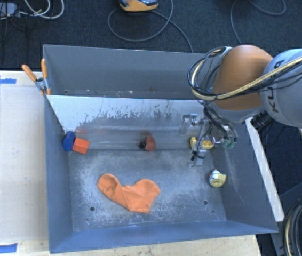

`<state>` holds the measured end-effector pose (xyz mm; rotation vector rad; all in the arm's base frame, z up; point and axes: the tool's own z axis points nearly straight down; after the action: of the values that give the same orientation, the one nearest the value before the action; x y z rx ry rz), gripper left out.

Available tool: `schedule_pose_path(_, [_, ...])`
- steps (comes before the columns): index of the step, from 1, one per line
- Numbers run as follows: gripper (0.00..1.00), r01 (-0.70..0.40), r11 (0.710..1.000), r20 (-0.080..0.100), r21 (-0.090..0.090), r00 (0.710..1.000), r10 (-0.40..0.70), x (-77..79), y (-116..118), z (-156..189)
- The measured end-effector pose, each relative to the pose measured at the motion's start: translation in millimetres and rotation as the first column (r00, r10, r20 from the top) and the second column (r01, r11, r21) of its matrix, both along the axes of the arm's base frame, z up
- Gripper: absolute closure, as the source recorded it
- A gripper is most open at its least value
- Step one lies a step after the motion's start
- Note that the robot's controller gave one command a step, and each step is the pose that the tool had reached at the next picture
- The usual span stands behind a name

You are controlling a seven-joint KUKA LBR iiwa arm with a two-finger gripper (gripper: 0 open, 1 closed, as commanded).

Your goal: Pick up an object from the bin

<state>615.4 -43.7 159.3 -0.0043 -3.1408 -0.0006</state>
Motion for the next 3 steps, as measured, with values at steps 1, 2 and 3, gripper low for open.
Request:
schedule_pose_path(1, [0.0,0.0,1.0,0.0,0.0,1.0,0.0,0.0,0,0])
schedule_pose_path(2, [0.0,-0.05,0.999,0.0,-0.001,0.999,0.05,-1.9,58,-18])
schedule_pose_path(3, [0.0,-0.164,0.986,0.003,0.003,0.986,0.164,4.1,80,-59])
